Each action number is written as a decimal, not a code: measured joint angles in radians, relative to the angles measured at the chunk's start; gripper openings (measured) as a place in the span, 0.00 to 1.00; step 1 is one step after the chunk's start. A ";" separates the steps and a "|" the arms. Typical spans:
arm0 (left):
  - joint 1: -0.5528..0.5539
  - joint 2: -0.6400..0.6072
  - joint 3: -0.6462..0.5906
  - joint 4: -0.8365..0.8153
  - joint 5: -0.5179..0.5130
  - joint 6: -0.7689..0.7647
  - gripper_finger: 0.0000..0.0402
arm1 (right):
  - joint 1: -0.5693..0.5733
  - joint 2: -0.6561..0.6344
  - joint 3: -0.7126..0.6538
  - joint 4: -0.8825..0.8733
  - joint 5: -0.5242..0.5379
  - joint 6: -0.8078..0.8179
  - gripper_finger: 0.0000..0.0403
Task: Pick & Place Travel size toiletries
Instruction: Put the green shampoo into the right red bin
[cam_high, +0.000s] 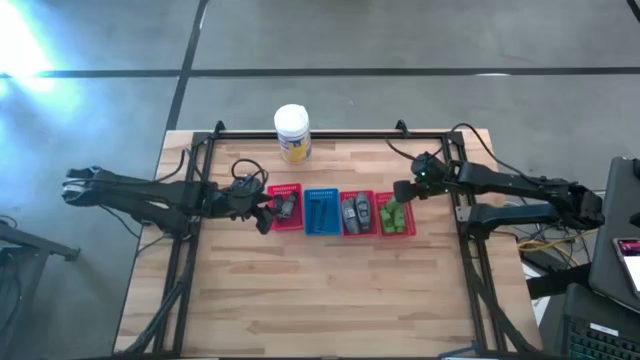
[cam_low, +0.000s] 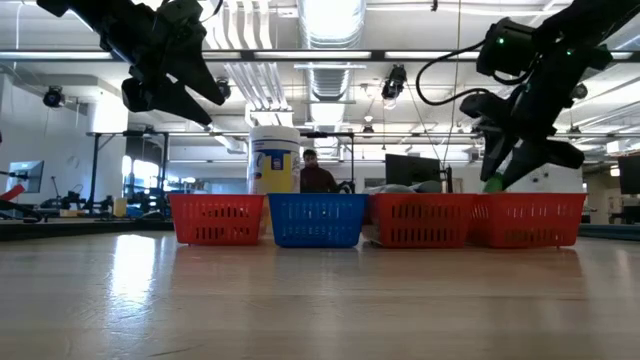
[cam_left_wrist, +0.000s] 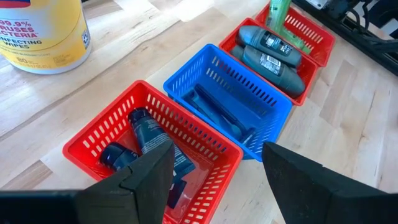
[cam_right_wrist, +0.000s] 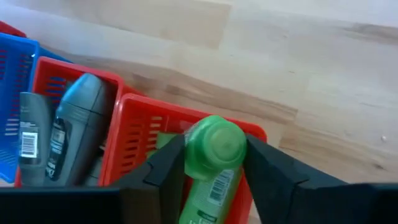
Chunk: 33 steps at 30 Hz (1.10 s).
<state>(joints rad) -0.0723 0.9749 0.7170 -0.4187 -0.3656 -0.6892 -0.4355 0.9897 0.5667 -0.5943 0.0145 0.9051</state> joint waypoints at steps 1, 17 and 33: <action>0.000 0.000 0.000 0.000 0.000 0.000 0.62 | 0.000 0.000 0.000 0.002 -0.006 0.000 0.34; 0.000 0.000 0.000 0.000 0.000 0.000 0.62 | 0.006 0.000 0.108 -0.085 -0.068 -0.122 0.21; 0.000 0.000 -0.001 0.000 -0.046 0.001 0.62 | 0.019 0.143 0.268 -0.348 -0.318 -0.254 0.23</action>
<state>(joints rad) -0.0723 0.9752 0.7162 -0.4188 -0.4114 -0.6884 -0.4164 1.1332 0.8349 -0.9418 -0.3038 0.6514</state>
